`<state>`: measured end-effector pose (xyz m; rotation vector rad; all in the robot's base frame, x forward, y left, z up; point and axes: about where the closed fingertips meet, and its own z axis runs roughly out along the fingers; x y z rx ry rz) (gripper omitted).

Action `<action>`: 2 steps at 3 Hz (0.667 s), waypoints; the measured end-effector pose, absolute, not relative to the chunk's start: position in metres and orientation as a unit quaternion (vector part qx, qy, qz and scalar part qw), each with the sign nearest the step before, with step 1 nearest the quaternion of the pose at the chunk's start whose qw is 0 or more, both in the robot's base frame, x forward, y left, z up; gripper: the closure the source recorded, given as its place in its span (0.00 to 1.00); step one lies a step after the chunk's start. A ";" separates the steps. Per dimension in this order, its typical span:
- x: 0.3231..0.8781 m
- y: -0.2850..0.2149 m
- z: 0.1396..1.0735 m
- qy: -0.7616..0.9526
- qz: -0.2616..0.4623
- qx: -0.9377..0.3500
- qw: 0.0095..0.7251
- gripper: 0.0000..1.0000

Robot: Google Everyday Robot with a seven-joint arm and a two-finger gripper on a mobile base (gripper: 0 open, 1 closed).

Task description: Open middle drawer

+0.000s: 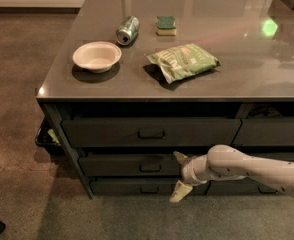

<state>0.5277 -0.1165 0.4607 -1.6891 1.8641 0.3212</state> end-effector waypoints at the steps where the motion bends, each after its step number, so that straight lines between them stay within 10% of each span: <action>1: 0.540 -0.111 0.452 0.698 0.114 -0.638 0.305 0.00; 2: 0.552 -0.111 0.446 0.698 0.107 -0.636 0.311 0.00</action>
Offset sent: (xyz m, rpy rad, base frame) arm 0.0405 0.0007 -0.0189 -0.0056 -0.0628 -0.0191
